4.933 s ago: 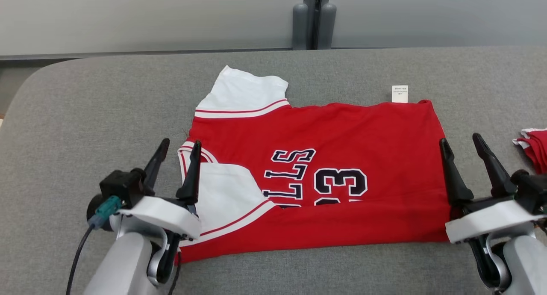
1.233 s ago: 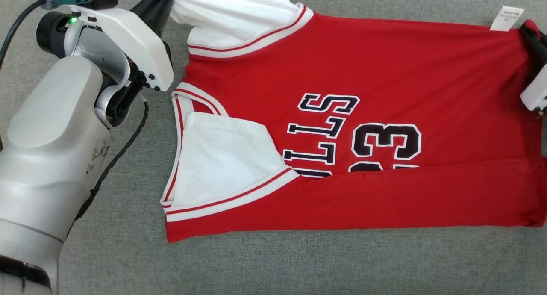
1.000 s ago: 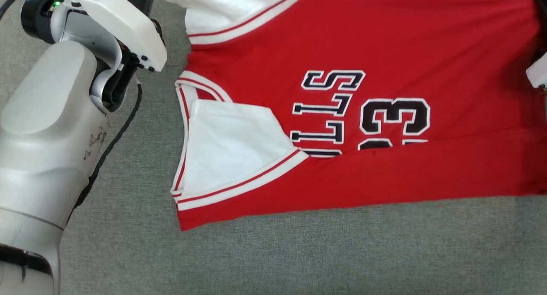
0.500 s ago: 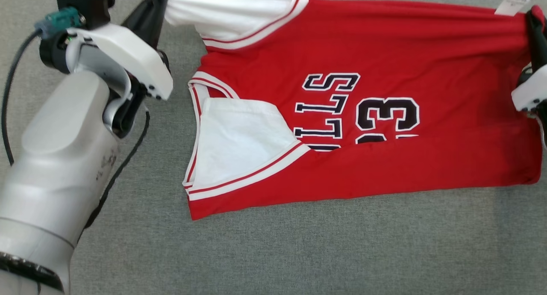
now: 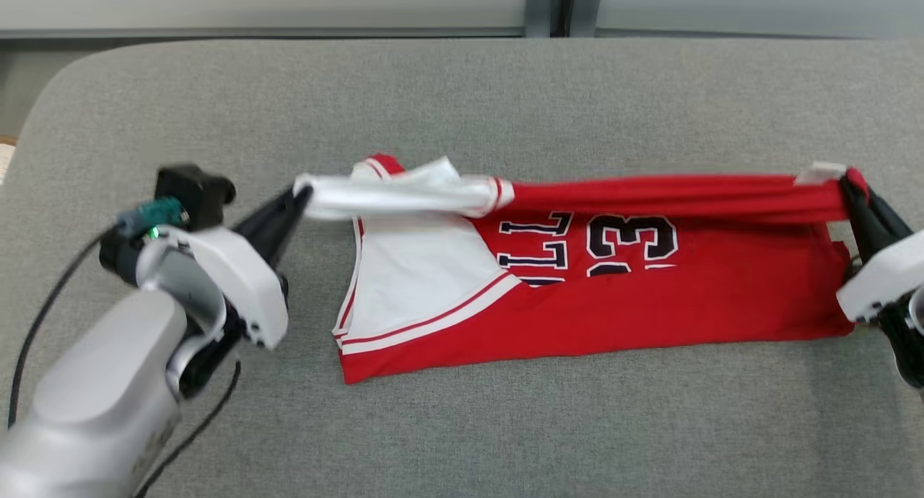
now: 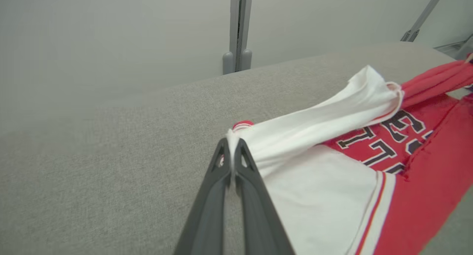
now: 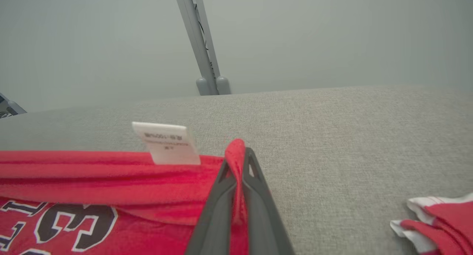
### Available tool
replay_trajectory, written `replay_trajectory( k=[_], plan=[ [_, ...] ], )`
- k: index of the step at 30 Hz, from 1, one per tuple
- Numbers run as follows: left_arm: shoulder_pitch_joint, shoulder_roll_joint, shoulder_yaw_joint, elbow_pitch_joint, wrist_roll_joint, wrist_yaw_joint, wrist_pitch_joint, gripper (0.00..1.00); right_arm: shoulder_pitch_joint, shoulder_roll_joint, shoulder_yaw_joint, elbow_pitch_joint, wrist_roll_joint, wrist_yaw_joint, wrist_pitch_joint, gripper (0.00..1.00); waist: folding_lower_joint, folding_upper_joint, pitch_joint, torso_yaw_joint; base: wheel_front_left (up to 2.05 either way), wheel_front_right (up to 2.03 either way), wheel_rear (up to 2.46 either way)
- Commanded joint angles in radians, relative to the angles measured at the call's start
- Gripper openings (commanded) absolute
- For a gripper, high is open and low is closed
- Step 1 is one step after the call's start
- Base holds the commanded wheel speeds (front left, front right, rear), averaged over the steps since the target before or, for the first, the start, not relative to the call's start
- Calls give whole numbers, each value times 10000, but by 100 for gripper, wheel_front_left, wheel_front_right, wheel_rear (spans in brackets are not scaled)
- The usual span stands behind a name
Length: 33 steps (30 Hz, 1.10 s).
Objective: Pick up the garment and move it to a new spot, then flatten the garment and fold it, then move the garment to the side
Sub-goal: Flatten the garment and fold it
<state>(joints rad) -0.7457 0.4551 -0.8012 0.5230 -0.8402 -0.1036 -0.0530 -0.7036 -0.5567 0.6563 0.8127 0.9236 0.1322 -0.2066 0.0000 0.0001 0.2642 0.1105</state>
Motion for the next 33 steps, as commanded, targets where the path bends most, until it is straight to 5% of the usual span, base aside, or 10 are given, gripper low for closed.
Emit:
replay_trajectory(
  k=[1, 10, 23, 24, 25, 26, 33],
  plan=[
    [461, 351, -82, -449, -94, 187, 314, 0, 368, -266, -28, -96, 207, -28, 190, 0, 0, -1, -196, 52, 0, 0, 0],
    [2258, 1381, -554, -3013, -629, 888, 1754, 0, 1698, -818, -68, -951, 947, -28, 1392, 0, 0, -1, -311, 49, 0, 0, 0],
    [2855, 1707, -940, -3427, -735, 1177, 2438, 0, 2406, -791, -407, -1366, 925, -29, 2411, 0, 0, -1, -497, -119, 0, 0, 0],
    [2886, 1715, -958, -3415, -726, 1207, 2428, 0, 2456, -786, -480, -1386, 920, -29, 2463, 42, 0, -1, -528, -122, 0, 0, 0],
    [2883, 1738, -955, -3388, -628, 1277, 2359, 50, 2516, -763, -554, -1380, 981, -29, 2553, 100, 0, -1, -559, -124, 0, 0, 0],
    [2891, 1737, -953, -3358, -579, 1337, 2308, 100, 2554, -757, -622, -1401, 984, -29, 2626, 100, 0, -1, -593, -126, 0, 0, 0],
    [3056, 1584, -751, -3426, -753, 1476, 1911, 100, 2685, -891, -1160, -1623, 673, -18, 2968, 100, 0, -1, -821, -128, 0, 0, 0]
  ],
)
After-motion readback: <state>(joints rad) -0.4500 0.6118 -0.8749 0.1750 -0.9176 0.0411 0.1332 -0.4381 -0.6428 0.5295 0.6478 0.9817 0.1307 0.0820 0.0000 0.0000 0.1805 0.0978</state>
